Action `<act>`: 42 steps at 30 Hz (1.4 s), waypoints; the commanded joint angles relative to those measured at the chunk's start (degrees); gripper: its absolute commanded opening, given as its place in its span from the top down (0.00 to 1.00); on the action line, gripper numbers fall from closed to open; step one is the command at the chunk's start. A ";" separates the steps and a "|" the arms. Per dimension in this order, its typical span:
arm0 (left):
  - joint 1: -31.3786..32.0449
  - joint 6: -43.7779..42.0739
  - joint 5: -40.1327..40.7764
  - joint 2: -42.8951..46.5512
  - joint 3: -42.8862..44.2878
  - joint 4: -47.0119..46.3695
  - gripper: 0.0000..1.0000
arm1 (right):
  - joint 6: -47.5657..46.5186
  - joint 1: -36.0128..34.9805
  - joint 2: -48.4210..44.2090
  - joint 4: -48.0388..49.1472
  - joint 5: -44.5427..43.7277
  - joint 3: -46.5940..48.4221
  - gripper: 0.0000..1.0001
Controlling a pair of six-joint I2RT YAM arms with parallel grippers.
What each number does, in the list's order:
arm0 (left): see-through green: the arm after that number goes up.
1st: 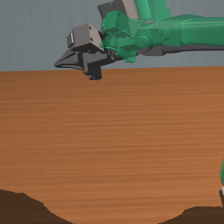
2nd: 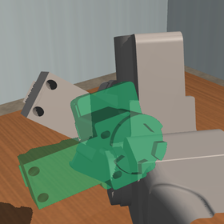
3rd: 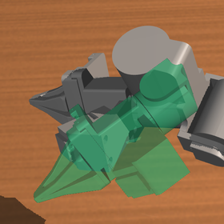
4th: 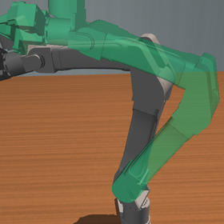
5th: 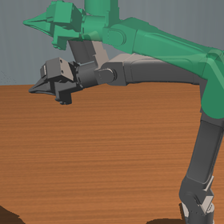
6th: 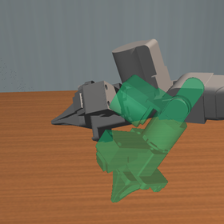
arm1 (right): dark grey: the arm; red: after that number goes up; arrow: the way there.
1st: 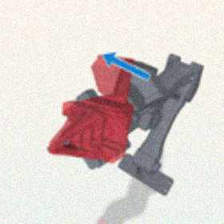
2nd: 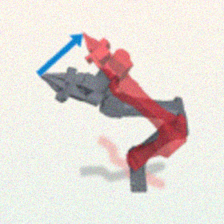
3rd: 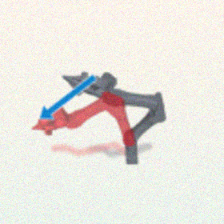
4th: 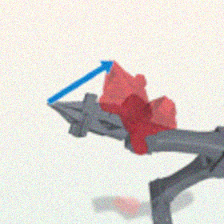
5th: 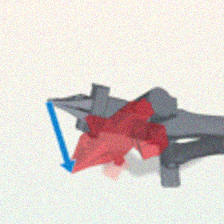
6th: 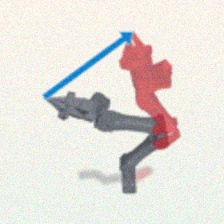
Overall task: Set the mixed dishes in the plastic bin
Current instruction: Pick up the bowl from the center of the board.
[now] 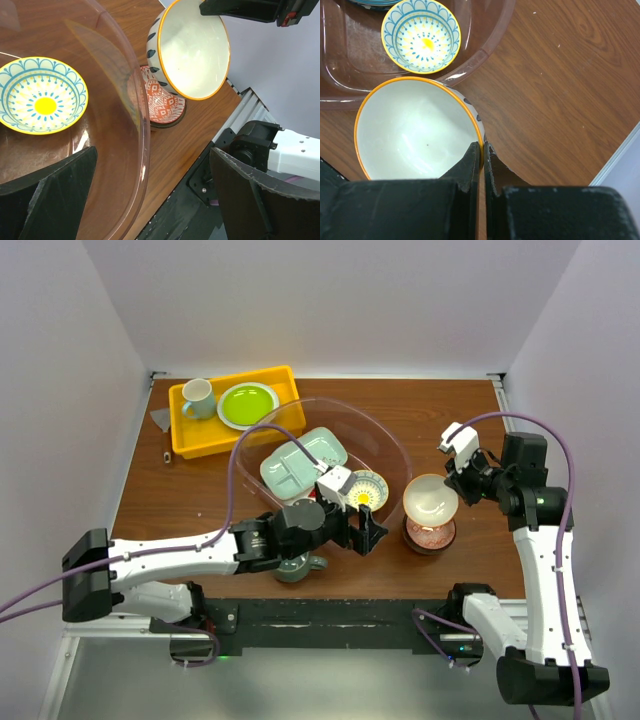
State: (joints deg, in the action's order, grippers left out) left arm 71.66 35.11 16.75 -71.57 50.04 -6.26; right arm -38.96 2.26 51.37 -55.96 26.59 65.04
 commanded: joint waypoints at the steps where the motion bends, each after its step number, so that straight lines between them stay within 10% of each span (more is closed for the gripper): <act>1: 0.94 1.36 2.23 -0.85 2.52 -3.49 0.00 | 1.17 0.11 -0.75 1.91 2.41 3.17 1.00; 42: 3.31 2.06 9.44 -13.06 10.51 -2.97 0.00 | 1.52 0.02 -0.75 1.91 3.91 3.08 1.00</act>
State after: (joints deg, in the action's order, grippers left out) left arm 74.41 36.93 23.38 -82.91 56.77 -6.37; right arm -38.54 2.26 51.37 -56.16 27.53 65.04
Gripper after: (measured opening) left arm 0.997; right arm 0.022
